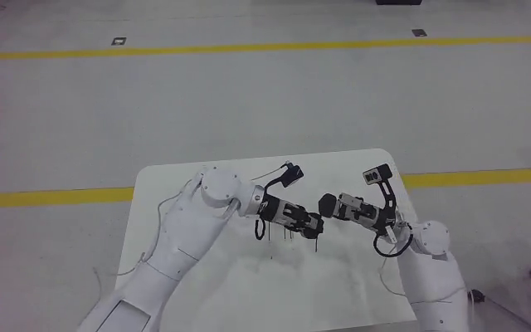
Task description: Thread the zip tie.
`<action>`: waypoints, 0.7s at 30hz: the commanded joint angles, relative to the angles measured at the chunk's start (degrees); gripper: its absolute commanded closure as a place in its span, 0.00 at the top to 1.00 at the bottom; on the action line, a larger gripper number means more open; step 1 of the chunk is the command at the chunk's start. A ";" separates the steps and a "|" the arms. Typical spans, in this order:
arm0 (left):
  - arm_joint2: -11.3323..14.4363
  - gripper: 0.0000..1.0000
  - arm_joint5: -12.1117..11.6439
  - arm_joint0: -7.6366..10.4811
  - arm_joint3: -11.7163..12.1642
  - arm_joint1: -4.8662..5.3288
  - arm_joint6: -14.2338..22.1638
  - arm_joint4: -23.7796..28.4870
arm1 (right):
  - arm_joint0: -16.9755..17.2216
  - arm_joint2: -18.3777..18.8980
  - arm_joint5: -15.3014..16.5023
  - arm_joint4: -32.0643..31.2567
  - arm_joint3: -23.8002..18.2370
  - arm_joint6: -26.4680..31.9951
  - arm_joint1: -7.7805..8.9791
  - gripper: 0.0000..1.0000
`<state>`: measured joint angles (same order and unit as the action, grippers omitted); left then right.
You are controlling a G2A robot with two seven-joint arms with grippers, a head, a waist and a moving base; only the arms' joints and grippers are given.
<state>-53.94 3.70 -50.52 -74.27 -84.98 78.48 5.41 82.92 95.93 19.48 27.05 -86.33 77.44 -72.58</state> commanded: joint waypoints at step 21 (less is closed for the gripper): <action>3.40 0.00 2.36 3.10 3.23 1.71 -0.15 4.96 | -0.55 -1.87 0.00 -1.85 0.56 2.20 1.53 0.27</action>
<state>-50.64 6.02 -47.51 -71.16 -83.35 78.37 10.16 82.40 94.15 19.48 25.17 -85.75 79.64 -71.14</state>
